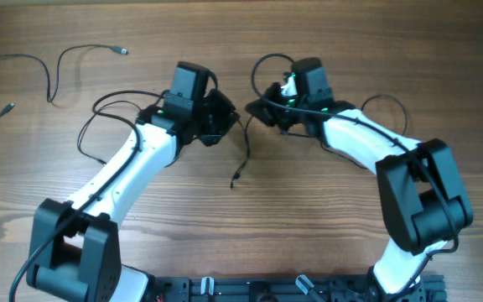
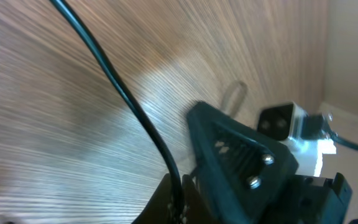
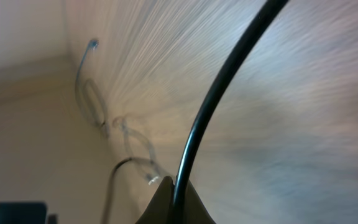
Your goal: Untangle cables
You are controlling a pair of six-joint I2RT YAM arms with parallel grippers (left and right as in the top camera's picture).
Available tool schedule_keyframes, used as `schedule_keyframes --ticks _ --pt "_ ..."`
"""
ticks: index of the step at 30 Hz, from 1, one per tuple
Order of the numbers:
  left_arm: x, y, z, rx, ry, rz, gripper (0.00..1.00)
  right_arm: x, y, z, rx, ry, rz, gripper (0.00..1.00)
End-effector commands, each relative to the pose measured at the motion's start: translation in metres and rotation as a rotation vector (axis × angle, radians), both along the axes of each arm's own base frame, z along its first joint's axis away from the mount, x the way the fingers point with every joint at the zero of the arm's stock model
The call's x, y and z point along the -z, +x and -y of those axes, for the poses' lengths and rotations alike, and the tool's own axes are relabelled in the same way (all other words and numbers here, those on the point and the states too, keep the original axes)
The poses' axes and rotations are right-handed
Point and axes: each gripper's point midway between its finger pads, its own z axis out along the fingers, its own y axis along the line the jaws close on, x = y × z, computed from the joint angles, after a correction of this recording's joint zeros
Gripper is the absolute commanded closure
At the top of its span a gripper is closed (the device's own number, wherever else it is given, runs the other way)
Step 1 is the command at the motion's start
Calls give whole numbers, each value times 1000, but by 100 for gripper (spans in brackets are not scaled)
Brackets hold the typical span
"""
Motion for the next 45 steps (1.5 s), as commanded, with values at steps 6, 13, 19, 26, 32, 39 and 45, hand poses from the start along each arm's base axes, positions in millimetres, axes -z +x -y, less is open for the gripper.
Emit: schedule_keyframes --ticks 6,13,19,26,32,39,45 --pt "-49 5 -99 -149 37 88 96 36 37 192 144 -279 88 96" --pt "-49 8 -110 -174 46 95 96 46 25 244 155 -339 70 95" --pt "-55 5 -99 132 167 284 96 39 21 216 -26 -328 187 0" --pt "-52 -8 -175 -140 397 178 96 8 25 213 -44 -354 274 0" --pt "-88 -15 -181 -3 521 357 96 11 10 216 -57 -398 215 0" --pt "-103 -54 -262 -554 710 195 96 15 3 211 -71 -399 179 0" --pt "-55 -95 -280 -859 698 -127 96 15 1 197 -102 -395 184 0"
